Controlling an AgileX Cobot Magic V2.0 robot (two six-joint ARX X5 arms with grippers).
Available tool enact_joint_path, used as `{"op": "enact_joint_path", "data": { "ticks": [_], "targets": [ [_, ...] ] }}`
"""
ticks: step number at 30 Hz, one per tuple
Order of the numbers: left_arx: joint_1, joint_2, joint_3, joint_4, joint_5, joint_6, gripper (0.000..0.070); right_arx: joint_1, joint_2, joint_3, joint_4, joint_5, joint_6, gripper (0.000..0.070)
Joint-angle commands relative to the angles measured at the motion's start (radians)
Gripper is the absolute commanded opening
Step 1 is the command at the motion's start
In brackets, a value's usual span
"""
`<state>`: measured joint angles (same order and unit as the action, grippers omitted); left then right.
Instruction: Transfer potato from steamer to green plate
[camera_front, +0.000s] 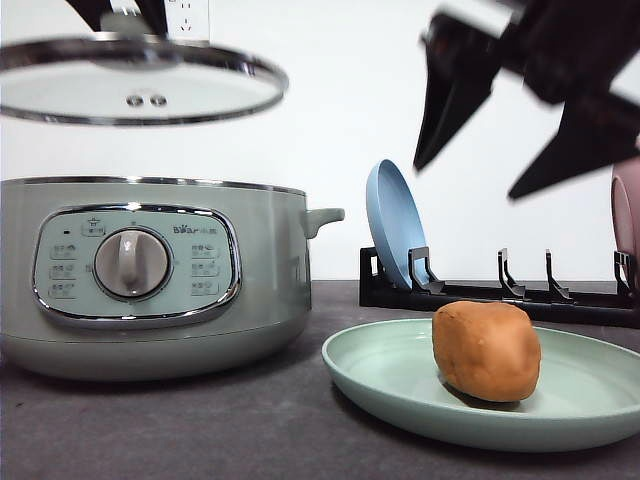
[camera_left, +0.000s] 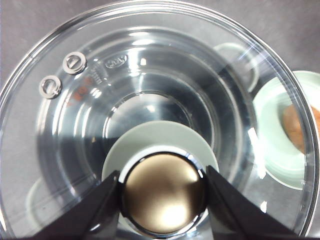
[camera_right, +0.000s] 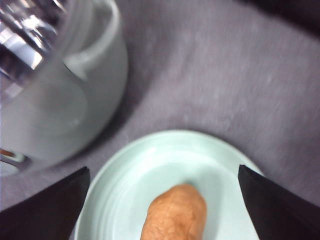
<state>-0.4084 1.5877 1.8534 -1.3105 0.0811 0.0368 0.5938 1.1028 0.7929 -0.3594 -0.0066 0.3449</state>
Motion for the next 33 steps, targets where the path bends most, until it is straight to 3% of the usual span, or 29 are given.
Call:
{"op": "enact_joint_path", "data": {
  "ticks": [1,14,33],
  "targets": [
    [-0.005,0.027,0.032,0.033,0.005,0.009,0.0,0.004,-0.025,0.031,-0.015,0.015,-0.036,0.0601],
    [-0.005,0.163,0.032,0.075,0.005,0.013,0.0001,-0.015,-0.237,0.057,-0.052,0.041,-0.063,0.0601],
    [-0.005,0.216,0.032,0.043,-0.035,0.016,0.0001,-0.017,-0.252,0.057,-0.07,0.059,-0.073,0.0601]
  ]
}}
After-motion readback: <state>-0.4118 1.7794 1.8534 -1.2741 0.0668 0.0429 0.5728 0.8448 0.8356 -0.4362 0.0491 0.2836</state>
